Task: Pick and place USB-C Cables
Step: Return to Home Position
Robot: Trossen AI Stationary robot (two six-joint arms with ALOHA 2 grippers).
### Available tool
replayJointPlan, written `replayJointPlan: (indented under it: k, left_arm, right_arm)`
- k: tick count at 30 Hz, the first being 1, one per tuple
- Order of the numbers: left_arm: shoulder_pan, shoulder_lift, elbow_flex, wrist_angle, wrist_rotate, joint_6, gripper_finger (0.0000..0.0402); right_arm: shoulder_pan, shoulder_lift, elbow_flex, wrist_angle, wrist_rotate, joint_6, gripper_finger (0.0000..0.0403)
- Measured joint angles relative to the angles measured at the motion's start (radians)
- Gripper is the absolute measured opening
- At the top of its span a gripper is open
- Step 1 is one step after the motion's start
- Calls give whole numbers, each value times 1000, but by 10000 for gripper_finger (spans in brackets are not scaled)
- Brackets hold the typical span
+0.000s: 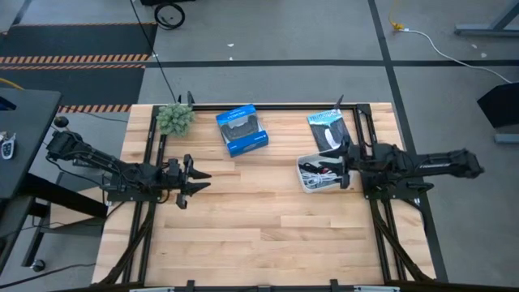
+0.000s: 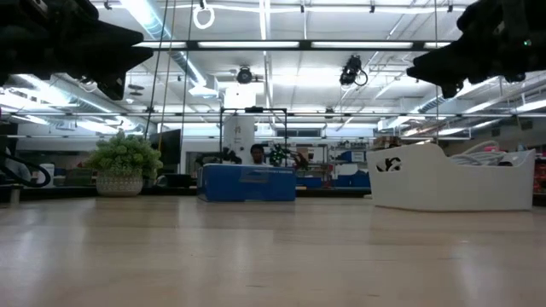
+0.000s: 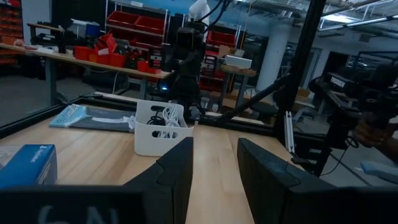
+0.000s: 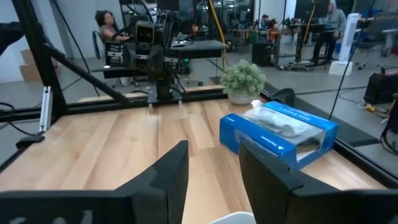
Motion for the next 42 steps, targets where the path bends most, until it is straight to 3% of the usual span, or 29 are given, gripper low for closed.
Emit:
replayJointPlan:
  k: [22,29,42]
  left_arm:
    - [0,0,0,0,0,1,133]
    - [0,0,0,1,0,1,133]
    - [0,0,0,-5,0,1,133]
  right_arm:
    - [-1,-303,-156,-26,8,107,132]
    - [-1,-299,-149,57,51,170,112]
    - [-1,-298,-148,92,52,214,112]
